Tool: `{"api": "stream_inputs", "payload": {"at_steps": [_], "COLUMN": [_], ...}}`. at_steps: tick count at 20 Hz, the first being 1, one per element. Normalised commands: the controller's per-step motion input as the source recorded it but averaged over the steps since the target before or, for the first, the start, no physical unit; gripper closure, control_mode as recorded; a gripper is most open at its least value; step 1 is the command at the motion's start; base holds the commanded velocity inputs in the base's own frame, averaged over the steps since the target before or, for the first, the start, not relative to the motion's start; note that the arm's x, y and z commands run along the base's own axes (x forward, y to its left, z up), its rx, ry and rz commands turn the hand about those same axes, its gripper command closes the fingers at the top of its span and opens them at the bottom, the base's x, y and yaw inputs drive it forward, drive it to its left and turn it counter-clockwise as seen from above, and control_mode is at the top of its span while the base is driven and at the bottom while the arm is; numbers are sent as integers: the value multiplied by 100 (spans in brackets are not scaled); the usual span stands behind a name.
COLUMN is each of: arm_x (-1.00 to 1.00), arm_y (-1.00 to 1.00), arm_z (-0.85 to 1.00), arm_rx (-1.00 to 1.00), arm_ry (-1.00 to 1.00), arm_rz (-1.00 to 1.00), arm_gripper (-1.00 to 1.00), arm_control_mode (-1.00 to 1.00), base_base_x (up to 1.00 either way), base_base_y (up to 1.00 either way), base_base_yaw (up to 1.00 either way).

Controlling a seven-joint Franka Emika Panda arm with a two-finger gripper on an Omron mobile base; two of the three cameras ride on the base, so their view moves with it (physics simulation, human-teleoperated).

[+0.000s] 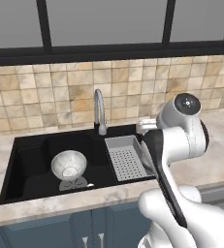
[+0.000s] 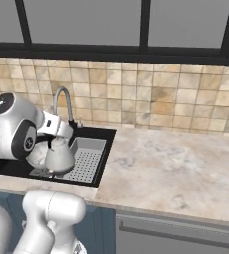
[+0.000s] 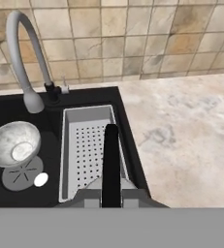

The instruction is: Pick the kettle and bowl and place them in the sink. Then turn on the water.

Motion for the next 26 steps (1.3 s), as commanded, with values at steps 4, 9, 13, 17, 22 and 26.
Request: {"api": "stream_inputs", "payload": {"at_steps": [4,9,13,17,22,26], "arm_x": [1,6,3,12,13,8], "arm_y": [27,47,43,54,52,46], "arm_z": [-16,-9,-5,-2,0,-2], "arm_rx": [0,0,0,0,0,0], "arm_ry": [-4,0,0,0,0,0], "arm_rz": [3,2,2,3,5,7], "arm_gripper": [100,100,100,100,100,100], "arm_control_mode": [-100,-100,-100,-100,-100,-100], "base_base_x": [0,0,0,0,0,0], "base_base_y": [0,0,0,0,0,0], "base_base_yaw": [0,0,0,0,0,0]}}
